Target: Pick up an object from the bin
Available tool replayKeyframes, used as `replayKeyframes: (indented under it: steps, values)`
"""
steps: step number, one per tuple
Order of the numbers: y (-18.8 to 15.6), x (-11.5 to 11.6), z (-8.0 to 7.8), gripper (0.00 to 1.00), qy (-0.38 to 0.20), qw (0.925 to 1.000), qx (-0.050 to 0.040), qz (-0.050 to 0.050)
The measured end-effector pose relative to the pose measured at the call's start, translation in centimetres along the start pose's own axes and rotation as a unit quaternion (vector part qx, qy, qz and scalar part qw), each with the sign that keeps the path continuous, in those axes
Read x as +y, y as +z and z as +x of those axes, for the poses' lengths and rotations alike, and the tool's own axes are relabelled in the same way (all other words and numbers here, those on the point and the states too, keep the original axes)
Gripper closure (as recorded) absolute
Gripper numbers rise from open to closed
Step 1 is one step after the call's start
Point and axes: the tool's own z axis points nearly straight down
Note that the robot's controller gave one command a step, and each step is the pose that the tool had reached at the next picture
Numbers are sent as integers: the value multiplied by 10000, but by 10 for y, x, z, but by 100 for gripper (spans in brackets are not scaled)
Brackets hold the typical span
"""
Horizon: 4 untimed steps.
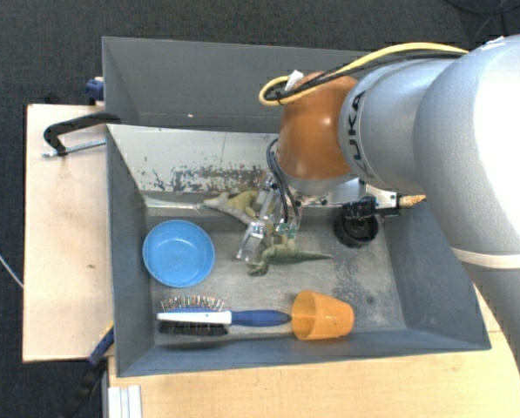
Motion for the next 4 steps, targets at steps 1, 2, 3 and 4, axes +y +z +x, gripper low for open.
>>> replayKeyframes:
  steps: [1,2,3,4]
  values:
    - [-5,7,1,0,-35,10000,15,49]
    - [-9,7,-6,100,-16,9999,-113,12]
    - [-63,10,-9,100,-24,10000,-48,60]
    - [-112,12,-11,100,-33,10000,-42,64]
